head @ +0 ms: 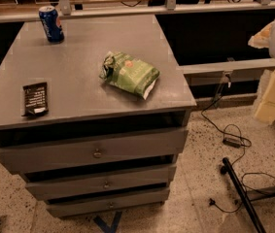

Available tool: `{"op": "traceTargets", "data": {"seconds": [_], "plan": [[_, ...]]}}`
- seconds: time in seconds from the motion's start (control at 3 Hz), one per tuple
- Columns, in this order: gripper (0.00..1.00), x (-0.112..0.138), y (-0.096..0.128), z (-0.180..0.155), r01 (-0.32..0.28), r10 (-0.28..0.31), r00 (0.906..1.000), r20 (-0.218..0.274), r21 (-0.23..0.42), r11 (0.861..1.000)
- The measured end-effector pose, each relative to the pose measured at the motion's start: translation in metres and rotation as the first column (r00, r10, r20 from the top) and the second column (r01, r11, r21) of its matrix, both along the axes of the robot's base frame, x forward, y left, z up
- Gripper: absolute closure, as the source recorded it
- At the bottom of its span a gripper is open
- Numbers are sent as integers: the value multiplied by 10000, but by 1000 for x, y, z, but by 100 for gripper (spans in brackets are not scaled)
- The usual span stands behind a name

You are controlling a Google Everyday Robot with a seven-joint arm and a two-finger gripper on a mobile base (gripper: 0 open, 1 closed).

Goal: Move pepsi can near rxbar chocolate

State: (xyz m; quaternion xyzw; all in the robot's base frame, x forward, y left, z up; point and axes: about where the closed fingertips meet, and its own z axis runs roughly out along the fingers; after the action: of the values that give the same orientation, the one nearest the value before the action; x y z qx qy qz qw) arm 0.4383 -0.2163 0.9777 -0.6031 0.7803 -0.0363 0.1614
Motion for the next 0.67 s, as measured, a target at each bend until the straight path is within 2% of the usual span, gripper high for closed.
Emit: {"op": "traceTargets", "data": {"seconds": [0.33,0.67], "plan": [[0,6,5,1,-143,142,9999,56,132,9998],[0,67,70,7,-1782,1688,9831,704,1606,9708]]}}
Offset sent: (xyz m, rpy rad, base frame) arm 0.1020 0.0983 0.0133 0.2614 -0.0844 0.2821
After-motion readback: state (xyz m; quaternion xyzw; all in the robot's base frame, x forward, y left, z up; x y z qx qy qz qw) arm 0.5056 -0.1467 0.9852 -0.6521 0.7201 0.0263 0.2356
